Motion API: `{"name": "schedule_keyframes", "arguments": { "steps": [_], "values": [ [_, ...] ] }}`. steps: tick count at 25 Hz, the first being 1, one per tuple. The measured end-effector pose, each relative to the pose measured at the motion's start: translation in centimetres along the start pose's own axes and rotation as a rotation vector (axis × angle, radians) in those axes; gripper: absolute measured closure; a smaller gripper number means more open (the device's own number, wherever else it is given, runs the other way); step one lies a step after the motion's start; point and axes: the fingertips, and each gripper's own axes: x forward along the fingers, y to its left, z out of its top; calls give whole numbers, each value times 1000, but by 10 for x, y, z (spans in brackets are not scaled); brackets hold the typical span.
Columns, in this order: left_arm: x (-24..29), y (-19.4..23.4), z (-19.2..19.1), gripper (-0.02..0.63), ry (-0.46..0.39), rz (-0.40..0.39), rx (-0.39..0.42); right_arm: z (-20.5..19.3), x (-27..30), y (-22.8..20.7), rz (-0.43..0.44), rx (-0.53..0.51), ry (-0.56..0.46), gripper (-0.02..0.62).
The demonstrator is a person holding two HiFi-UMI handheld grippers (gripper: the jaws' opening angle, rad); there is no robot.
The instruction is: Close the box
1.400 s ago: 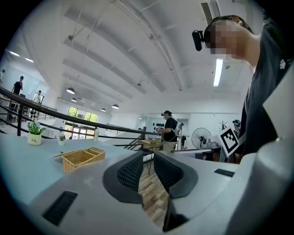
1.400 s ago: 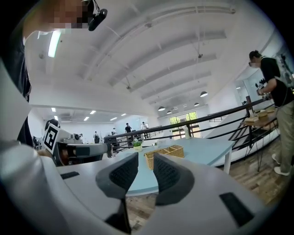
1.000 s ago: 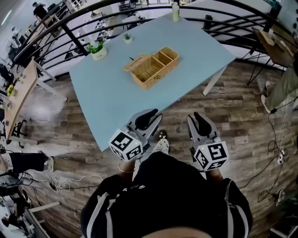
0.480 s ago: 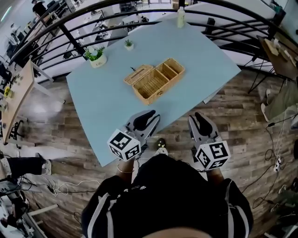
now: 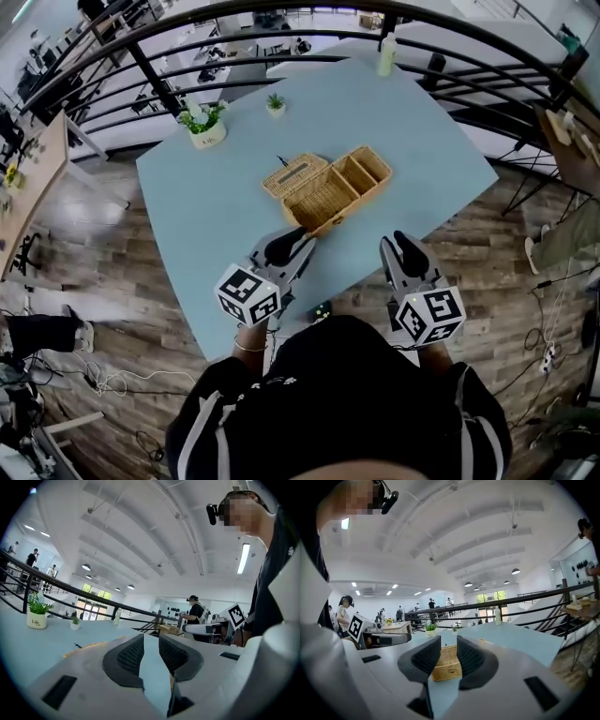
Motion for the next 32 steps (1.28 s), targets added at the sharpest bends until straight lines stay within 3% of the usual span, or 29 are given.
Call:
{"name": "schedule_keyframes", "arguments": {
  "steps": [9, 18, 32],
  "values": [
    [-16, 48, -4, 526, -5, 72, -37, -1, 48, 13, 53, -34, 48, 488],
    [-24, 70, -14, 522, -30, 142, -117, -11, 70, 11, 109, -35, 103, 483],
    [-26, 128, -22, 507, -29, 376, -271, 13, 166, -8, 315, -79, 139, 480]
  ]
}}
